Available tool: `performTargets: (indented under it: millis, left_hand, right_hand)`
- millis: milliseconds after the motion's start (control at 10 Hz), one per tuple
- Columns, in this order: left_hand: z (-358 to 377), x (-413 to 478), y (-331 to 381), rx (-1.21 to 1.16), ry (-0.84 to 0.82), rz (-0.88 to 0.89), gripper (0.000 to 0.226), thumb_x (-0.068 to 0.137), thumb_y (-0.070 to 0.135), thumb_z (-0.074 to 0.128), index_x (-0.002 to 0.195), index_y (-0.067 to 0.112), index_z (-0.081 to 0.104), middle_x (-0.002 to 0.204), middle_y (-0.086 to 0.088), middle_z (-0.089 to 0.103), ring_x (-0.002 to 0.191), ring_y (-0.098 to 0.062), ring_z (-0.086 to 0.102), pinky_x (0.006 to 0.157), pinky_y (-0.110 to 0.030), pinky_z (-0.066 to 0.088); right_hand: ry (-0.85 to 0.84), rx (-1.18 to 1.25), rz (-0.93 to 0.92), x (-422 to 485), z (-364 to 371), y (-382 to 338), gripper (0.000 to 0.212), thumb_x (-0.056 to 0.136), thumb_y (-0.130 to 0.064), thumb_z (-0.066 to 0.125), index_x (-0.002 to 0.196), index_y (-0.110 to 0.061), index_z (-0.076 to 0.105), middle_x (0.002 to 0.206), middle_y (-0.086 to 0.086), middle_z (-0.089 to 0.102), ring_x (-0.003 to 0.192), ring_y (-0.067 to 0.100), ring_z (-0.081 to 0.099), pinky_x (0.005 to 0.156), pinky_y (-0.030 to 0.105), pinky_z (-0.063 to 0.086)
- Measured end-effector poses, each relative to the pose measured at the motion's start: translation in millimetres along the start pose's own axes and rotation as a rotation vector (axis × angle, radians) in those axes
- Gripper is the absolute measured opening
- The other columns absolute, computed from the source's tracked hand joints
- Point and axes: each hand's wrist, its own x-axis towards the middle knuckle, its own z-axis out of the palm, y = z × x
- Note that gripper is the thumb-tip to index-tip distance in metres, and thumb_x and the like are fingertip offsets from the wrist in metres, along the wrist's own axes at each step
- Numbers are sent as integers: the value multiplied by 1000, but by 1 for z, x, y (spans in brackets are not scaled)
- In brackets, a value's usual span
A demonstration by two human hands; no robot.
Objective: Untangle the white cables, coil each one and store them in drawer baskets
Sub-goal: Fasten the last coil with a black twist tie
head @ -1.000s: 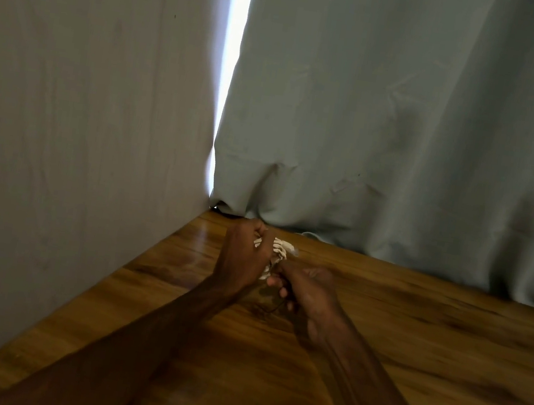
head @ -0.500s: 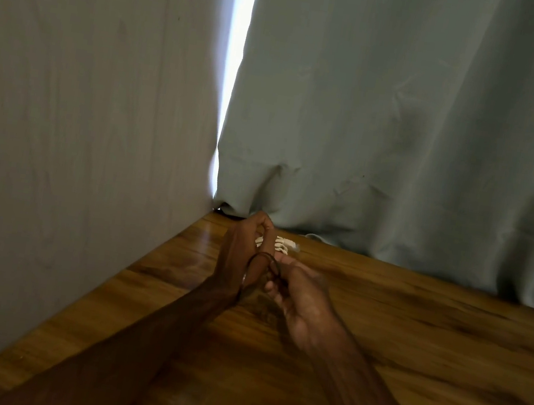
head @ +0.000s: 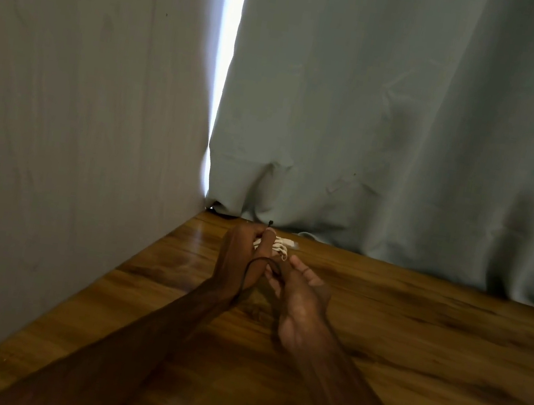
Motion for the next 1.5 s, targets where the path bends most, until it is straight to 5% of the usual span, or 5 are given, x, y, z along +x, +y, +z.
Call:
performTargets:
  millis: [300,600,800,1100,1500]
  left_hand:
    - [1,6,-31,85,41,-147,18,100,19,58,93,15,74,97,-4,69,95,-20,64,87,-36,51]
    - [-5,3,-3,-93,-409,-348,33,109,15,43,91,42,48,93,18,52,84,7,50,83,-19,47]
    - [-4,-3,2,-240,-586,-188,42,108,24,45,82,-2,66,63,-10,60,52,-21,51,53,-32,39]
    - [4,-9,16,-472,-630,-330,36,107,15,47,78,-4,59,50,2,44,40,-9,37,46,-26,24]
    - [15,-14,15,-52,-392,51,45,100,25,46,63,3,61,57,-5,62,51,-11,53,54,-38,40]
  right_hand:
    - [-367,-723,-422,7,-5,-18,14,90,4,71,94,-10,74,90,8,77,82,23,77,64,31,63]
    - [-587,-972,-662,23,-18,-43,8,84,-14,82,87,-19,77,86,-7,76,81,14,72,67,35,60]
    - [-586,-644,-493,30,-26,-61,12,87,-3,76,98,0,73,83,12,75,74,19,72,57,28,58]
    - [-353,-654,-629,44,-40,-53,10,98,-11,66,98,-2,69,79,15,73,64,21,68,60,31,58]
    - [-244,-945,-750,50,-43,-45,6,98,-20,65,93,-21,68,65,-7,66,49,0,59,48,11,39]
